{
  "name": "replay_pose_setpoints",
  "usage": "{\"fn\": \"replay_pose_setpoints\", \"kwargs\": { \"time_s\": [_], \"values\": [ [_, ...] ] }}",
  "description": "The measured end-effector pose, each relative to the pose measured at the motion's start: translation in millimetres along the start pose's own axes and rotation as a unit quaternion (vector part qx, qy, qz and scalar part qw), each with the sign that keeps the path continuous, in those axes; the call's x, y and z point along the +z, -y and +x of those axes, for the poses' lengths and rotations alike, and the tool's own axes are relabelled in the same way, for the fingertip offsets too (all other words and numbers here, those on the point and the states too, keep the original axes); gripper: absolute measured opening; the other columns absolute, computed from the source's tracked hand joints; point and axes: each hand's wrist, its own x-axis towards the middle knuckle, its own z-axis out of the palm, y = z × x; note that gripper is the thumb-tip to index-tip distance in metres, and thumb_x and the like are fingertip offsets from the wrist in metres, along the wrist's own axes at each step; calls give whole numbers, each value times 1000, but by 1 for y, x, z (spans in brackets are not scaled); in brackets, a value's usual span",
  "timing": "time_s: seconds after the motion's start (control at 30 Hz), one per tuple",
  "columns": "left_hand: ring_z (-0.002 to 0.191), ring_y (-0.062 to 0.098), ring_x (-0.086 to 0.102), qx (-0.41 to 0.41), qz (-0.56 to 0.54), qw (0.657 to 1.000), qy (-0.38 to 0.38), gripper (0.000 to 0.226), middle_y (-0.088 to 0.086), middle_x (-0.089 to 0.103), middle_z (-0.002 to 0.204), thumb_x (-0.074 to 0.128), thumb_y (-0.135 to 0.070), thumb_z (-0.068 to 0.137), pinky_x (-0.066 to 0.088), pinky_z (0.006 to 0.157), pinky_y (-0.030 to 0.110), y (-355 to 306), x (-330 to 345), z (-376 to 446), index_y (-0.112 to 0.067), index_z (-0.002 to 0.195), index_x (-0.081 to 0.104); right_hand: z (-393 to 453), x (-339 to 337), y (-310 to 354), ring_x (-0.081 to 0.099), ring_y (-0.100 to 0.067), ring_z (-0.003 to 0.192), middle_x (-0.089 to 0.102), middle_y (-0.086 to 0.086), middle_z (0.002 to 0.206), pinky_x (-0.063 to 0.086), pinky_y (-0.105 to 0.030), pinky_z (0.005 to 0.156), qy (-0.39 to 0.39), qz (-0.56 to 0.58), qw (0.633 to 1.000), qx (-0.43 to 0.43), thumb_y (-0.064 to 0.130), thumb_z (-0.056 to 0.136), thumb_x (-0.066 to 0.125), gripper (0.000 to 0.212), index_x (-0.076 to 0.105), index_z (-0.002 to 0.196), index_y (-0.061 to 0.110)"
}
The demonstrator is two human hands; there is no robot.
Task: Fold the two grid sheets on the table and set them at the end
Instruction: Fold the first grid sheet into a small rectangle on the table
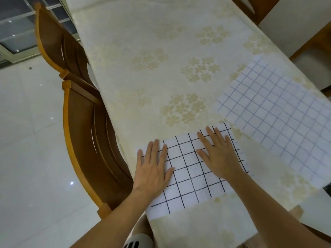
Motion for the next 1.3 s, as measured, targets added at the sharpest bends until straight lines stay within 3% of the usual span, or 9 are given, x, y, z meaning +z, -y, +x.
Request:
{"fn": "replay_pose_setpoints", "kwargs": {
  "time_s": [0.17,0.33,0.53,0.7,0.83,1.0,1.3],
  "values": [
    [153,23,-4,42,-20,998,-35,73,6,-3,166,18,-58,102,13,120,55,-7,4,22,-14,158,1,5,9,18,9,-30,152,14,-7,165,18,-57,119,-36,-9,999,-1,60,101,29,65,19,157,28],
    [152,18,-8,51,-29,998,-25,74,3,-7,166,15,-59,102,11,122,51,1,15,30,-14,157,-3,14,22,23,7,-30,152,8,-3,166,14,-58,120,-17,-21,999,43,65,98,23,68,9,157,34],
    [152,18,-13,66,-33,997,-31,76,3,-11,166,15,-60,101,3,122,52,-7,4,35,-13,157,-6,9,25,12,4,-31,152,7,-7,166,14,-57,120,-48,-19,994,92,63,98,26,71,10,158,27],
    [152,19,-10,179,17,984,-8,75,5,-11,165,13,-59,102,12,121,52,-13,5,57,-11,157,-5,7,29,-4,6,-30,152,9,-11,165,14,-54,121,-62,-10,988,142,66,97,26,77,13,158,21],
    [152,19,-9,191,32,981,2,75,5,-10,166,14,-60,102,13,122,51,-6,8,60,-11,157,-4,8,28,-5,4,-29,153,9,-10,165,11,-51,122,-77,3,982,170,69,96,28,79,13,158,21],
    [153,19,-5,206,29,978,-5,75,5,-6,166,21,-58,102,16,122,50,-1,5,58,-10,157,0,-2,28,0,-6,-26,153,-4,-5,166,6,-52,123,-56,15,970,237,70,96,19,78,-3,157,28],
    [153,23,6,221,10,975,-12,71,6,6,166,29,-54,101,21,119,54,-3,-2,59,-13,157,12,-7,24,0,-2,-27,153,0,-6,166,11,-53,122,-57,19,971,233,67,99,19,74,3,158,25]
  ]
}}
